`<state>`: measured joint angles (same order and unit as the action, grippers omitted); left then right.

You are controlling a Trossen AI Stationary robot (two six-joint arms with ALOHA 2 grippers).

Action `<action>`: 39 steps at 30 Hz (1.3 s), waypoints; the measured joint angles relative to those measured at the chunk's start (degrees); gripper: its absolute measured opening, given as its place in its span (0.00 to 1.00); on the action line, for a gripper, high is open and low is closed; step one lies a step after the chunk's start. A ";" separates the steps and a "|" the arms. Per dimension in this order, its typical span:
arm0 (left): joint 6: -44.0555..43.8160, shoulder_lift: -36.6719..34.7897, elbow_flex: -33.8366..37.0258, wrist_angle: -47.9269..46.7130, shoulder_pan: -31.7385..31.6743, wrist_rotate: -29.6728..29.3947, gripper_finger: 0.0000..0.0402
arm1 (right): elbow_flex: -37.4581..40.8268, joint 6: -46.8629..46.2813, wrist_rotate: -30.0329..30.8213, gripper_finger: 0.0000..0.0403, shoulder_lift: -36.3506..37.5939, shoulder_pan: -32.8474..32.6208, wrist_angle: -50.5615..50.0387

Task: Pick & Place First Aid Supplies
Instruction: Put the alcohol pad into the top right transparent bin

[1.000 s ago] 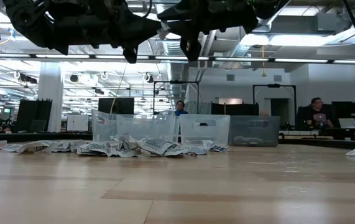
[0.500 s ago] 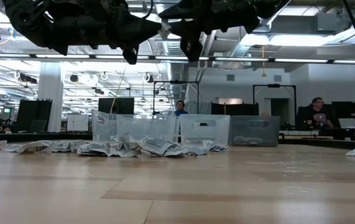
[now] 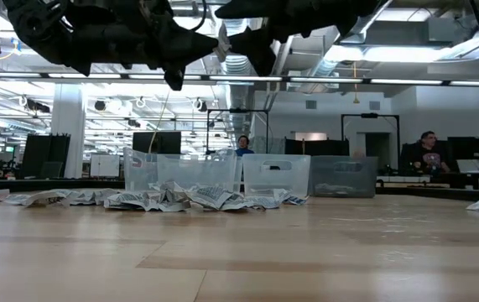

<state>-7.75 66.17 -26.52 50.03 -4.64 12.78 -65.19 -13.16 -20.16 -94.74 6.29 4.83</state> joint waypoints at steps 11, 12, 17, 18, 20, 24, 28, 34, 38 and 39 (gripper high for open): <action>-0.50 0.00 0.00 -0.26 -0.13 -1.91 0.02 | -0.02 4.19 9.27 0.48 -0.04 -0.11 -1.89; -0.52 0.00 0.00 -0.35 -0.22 -1.91 0.02 | -0.04 4.42 9.80 0.47 -0.04 -0.11 -2.13; -1.65 0.02 0.00 -0.72 -0.70 -1.79 0.02 | -0.07 6.17 12.96 0.43 -0.04 -0.11 -2.71; -1.69 0.02 0.00 -0.81 -0.70 -1.77 0.02 | -0.07 6.27 13.62 0.42 -0.04 -0.11 -2.79; -1.70 0.02 0.00 -0.91 -0.70 -1.55 0.02 | -0.07 7.34 14.05 0.41 -0.07 -0.11 -2.89; -1.72 0.02 0.00 -1.22 -0.74 -1.44 0.02 | -0.04 9.64 15.57 0.40 -0.07 -0.35 -2.99; -1.75 0.02 -0.11 -2.69 -0.74 -1.49 0.02 | 0.02 10.24 15.10 0.42 0.50 -0.40 -3.47; -1.73 -0.17 -0.60 -1.31 -0.57 -0.31 0.02 | 0.06 11.65 13.61 0.44 4.15 -1.59 -5.92; -1.60 -0.48 -0.47 -1.53 -0.33 1.10 0.01 | 0.61 11.46 14.04 0.44 8.16 -2.24 -11.96; -1.46 -0.45 -0.44 -1.72 -0.50 0.53 0.01 | 0.48 11.25 14.67 0.44 9.34 -2.24 -13.10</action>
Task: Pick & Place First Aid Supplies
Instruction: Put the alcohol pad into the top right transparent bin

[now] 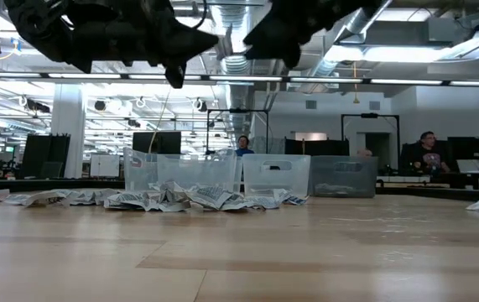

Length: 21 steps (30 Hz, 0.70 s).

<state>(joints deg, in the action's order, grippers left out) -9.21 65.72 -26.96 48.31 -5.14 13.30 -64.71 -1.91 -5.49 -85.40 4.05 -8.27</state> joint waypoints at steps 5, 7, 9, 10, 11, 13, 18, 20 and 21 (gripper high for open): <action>-0.02 0.01 0.08 0.18 -0.34 -0.85 0.01 | -0.27 -2.25 -0.26 0.42 5.25 0.08 -4.31; -0.04 0.04 0.13 1.60 -0.41 -1.40 0.01 | -0.16 -2.54 1.09 0.42 5.76 -0.03 -4.46; -0.07 -0.01 0.18 3.80 -0.40 -2.10 0.01 | -0.31 -2.68 3.25 0.41 5.53 -0.10 -3.83; -0.07 -0.06 0.19 5.44 -0.40 -2.93 0.01 | -0.29 -3.00 4.47 0.41 5.35 -0.10 -3.93; -0.07 -0.14 0.20 6.93 -0.40 -3.95 0.01 | -0.23 -3.30 5.66 0.41 4.96 0.03 -4.07; -0.08 -0.23 0.20 9.66 -0.42 -6.47 0.01 | -0.44 -3.85 7.91 0.42 2.66 0.07 -2.16; -0.31 -0.23 0.22 11.90 -0.44 -12.18 0.01 | -0.29 -4.81 10.46 0.43 -2.12 -0.19 2.69; -0.31 -0.23 0.22 12.07 -0.44 -12.94 0.01 | -0.37 -4.81 11.38 0.43 -3.91 -0.45 7.36; -0.31 -0.23 0.24 12.06 -0.44 -12.94 0.01 | -0.37 -4.80 12.05 0.43 -4.56 -0.62 8.63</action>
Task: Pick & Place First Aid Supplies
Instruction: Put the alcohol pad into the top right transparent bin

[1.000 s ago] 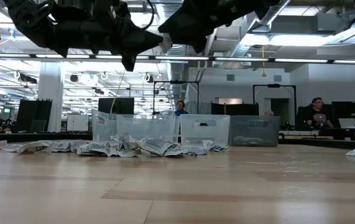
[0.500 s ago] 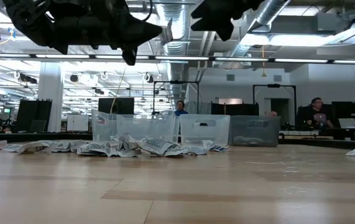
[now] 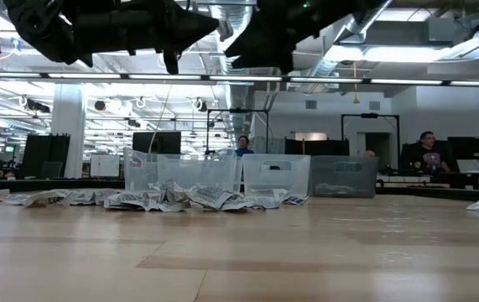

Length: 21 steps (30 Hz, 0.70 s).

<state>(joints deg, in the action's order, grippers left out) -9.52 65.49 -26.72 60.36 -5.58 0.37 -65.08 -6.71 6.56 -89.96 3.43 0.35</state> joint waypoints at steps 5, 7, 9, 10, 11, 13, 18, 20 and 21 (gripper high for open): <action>0.00 0.02 0.07 -0.32 0.11 -0.11 0.01 | -0.09 0.06 5.21 0.40 -0.29 -0.03 2.88; 0.00 0.04 0.07 -0.74 0.11 -0.14 0.01 | 0.02 0.10 5.71 0.39 0.32 0.43 2.41; 0.00 0.04 0.08 -1.10 0.11 -0.14 0.01 | -0.04 0.17 5.68 0.38 1.10 0.73 3.89; 0.00 0.04 0.09 -1.10 0.11 -0.11 0.01 | -0.07 0.17 5.67 0.38 1.71 0.89 4.15; 0.00 0.04 0.09 -1.12 0.11 -0.11 0.01 | -0.07 0.19 5.68 0.37 2.19 0.95 4.28; 0.00 0.09 0.11 -1.56 0.11 -0.14 0.01 | -0.13 0.21 5.72 0.36 2.44 0.95 6.12; 0.00 0.09 0.11 -1.56 0.11 -0.14 0.01 | -0.17 0.20 5.74 0.31 3.56 1.18 6.45; 0.00 0.09 0.11 -1.55 0.11 -0.14 0.01 | -0.15 0.21 5.46 0.29 3.59 1.21 6.12; 0.00 0.09 0.11 -1.58 0.11 -0.14 0.01 | -0.09 0.24 5.47 0.28 3.62 1.22 5.57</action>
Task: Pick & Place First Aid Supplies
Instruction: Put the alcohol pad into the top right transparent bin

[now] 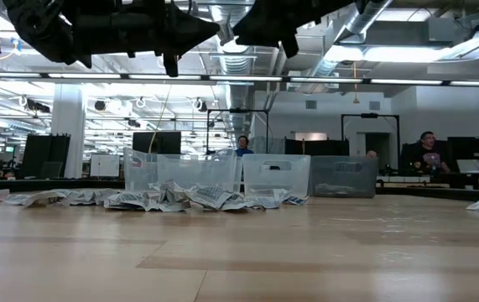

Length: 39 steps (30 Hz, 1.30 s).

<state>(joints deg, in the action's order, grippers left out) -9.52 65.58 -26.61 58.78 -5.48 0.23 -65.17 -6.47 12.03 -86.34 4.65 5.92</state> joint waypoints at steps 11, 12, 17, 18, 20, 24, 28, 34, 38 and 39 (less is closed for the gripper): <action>0.00 0.00 0.00 -0.02 0.00 0.00 0.01 | 0.03 3.54 0.04 0.44 -0.20 -1.82 -15.30; 0.03 0.00 0.00 -0.02 0.00 0.00 0.01 | 0.07 3.18 0.07 0.47 -0.29 -1.91 -14.75; 0.09 0.02 0.00 -0.02 0.00 0.00 0.01 | -0.01 2.99 0.45 0.60 -0.21 -2.46 -7.35; 0.11 0.02 0.00 -0.02 0.00 0.00 0.01 | -0.01 2.99 0.86 0.62 -0.23 -2.45 -6.46; 0.22 0.02 0.00 0.00 0.00 -0.02 0.01 | -0.01 2.99 1.42 0.63 -0.23 -2.37 -5.42; 0.22 0.02 0.00 -0.01 0.00 0.00 0.01 | -0.01 2.99 1.54 0.63 -0.23 -2.39 -5.22; 0.22 0.02 0.00 0.02 0.00 0.00 0.01 | -0.01 2.97 1.40 0.63 -0.23 -2.43 -3.12; 0.22 0.02 0.00 0.17 -0.02 -0.01 0.01 | -0.01 3.23 1.40 0.63 -0.23 -2.39 0.82; 0.04 0.04 0.00 0.34 -0.02 -0.02 0.01 | -0.01 3.43 1.40 0.63 -0.25 -2.39 0.25; 0.04 0.04 0.00 0.41 -0.02 0.00 0.01 | -0.01 3.44 1.44 0.63 -0.25 -2.35 0.24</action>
<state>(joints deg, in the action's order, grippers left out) -9.47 65.63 -26.61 59.19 -5.50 0.23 -65.19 -3.04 13.48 -86.59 2.30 6.17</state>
